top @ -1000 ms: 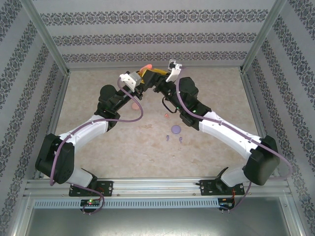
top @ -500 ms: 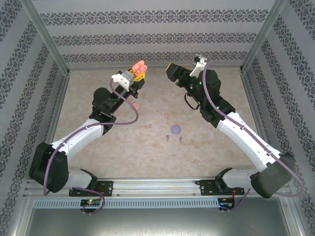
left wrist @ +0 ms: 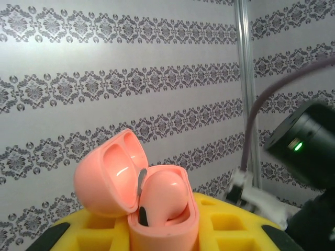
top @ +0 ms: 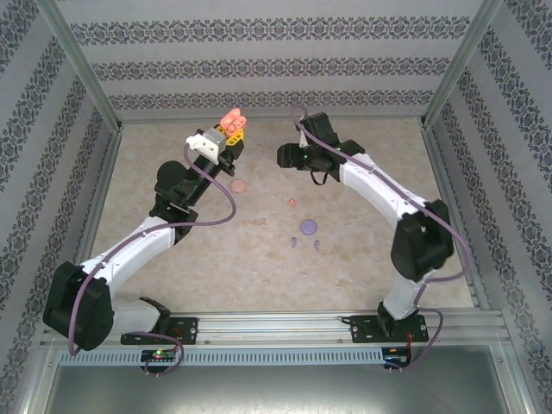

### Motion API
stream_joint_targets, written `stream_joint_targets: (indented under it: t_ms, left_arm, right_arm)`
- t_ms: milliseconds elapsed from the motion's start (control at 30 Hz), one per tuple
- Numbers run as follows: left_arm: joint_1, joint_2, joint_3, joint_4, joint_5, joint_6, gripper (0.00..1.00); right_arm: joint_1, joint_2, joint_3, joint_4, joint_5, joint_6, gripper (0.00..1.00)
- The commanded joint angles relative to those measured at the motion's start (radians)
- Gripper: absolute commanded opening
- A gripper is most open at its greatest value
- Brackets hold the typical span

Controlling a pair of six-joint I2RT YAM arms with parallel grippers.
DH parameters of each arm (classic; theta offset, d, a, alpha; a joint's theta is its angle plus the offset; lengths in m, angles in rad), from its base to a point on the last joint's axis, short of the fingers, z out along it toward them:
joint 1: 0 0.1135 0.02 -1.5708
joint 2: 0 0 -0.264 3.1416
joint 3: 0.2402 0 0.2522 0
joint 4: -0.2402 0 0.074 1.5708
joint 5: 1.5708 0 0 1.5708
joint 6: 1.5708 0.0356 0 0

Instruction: Insert the wireless bluetooth earbuds into the charging case

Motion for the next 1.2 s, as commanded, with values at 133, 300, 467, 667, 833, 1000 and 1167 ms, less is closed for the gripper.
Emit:
stream_joint_targets:
  t_ms: [133, 300, 467, 667, 833, 1000, 1167]
  left_arm:
    - [0.022, -0.045, -0.015, 0.002, 0.006, -0.021, 0.00]
    - [0.026, -0.045, -0.016, 0.004, 0.011, -0.026, 0.00]
    - [0.028, -0.053, -0.030, 0.005, 0.008, -0.029, 0.00]
    - [0.031, -0.057, -0.036, 0.006, 0.010, -0.033, 0.00]
    - [0.032, -0.057, -0.036, 0.007, 0.010, -0.030, 0.00]
    - [0.032, -0.057, -0.036, 0.008, 0.010, -0.029, 0.00]
    - [0.032, -0.053, -0.038, 0.009, 0.010, -0.030, 0.00]
  right_arm:
    - [0.008, 0.148, 0.101, -0.227, 0.034, -0.293, 0.62]
    - [0.031, 0.242, 0.141, -0.298, 0.075, -0.383, 0.61]
    - [0.054, 0.313, 0.179, -0.344, 0.089, -0.437, 0.59]
    - [0.055, 0.365, 0.207, -0.356, 0.060, -0.440, 0.56]
    - [0.058, 0.392, 0.218, -0.355, 0.059, -0.436, 0.54]
    - [0.056, 0.406, 0.220, -0.355, 0.070, -0.435, 0.53]
    - [0.053, 0.422, 0.221, -0.356, 0.075, -0.434, 0.52]
